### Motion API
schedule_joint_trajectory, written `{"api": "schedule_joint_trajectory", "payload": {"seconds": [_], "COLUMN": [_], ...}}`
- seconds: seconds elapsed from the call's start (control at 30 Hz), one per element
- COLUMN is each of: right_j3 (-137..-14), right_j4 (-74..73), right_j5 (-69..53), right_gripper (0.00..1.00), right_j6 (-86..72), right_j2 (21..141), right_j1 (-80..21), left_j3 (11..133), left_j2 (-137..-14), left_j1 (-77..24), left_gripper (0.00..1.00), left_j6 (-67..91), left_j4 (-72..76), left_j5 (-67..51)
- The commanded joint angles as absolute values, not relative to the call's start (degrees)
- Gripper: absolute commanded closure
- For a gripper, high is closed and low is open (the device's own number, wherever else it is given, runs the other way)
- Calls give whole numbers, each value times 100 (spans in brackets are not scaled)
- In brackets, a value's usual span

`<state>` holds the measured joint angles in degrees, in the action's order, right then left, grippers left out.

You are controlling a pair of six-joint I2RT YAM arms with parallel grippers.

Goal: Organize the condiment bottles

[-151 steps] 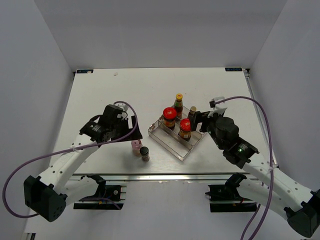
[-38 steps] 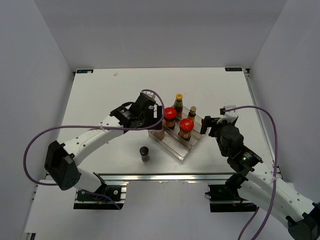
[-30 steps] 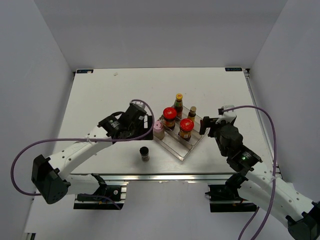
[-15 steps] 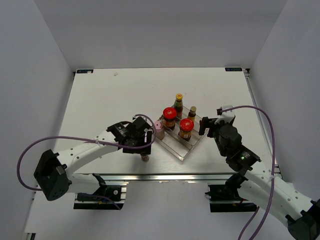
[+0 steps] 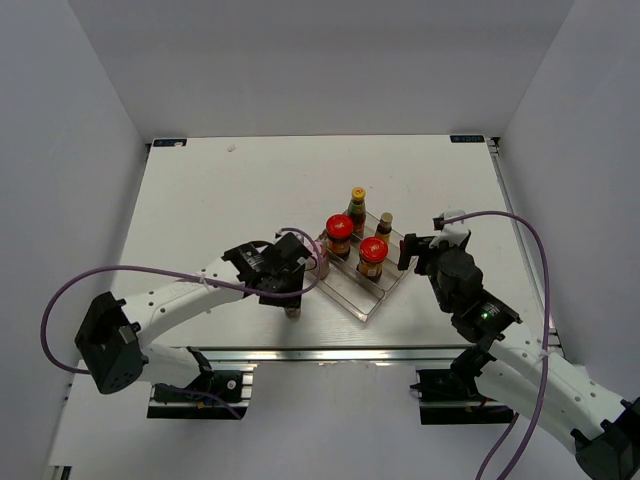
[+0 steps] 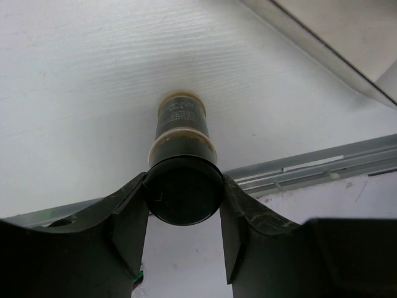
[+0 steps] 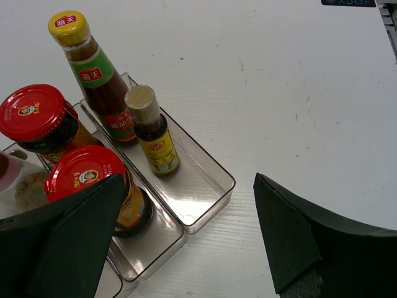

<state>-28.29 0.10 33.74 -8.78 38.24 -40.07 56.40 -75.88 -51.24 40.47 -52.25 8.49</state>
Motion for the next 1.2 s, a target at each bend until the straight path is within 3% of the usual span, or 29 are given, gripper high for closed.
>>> {"api": "schedule_joint_trajectory", "payload": {"seconds": [0.0, 0.27, 0.43, 1.17], "right_j3": [-2856, -2813, -2804, -2760], "right_j4": [220, 237, 229, 237], "right_j5": [3516, 3735, 3814, 3832], "right_gripper": [11, 11, 11, 11], "right_j6": [-844, -852, -844, -844], "right_j2": [3736, 3612, 3577, 3454], "right_j1": [-3981, -3981, -3981, -3973], "left_j3": [6177, 7355, 8559, 9299], "left_j2": [-7602, -7980, -8850, -10441], "left_j1": [-5273, -5642, -5897, -5933], "left_gripper": [66, 67, 69, 67], "left_j6": [3894, 3419, 3033, 2479], "left_j4": [-5194, -4799, -5256, -5353], "left_j5": [993, 853, 1010, 747]}}
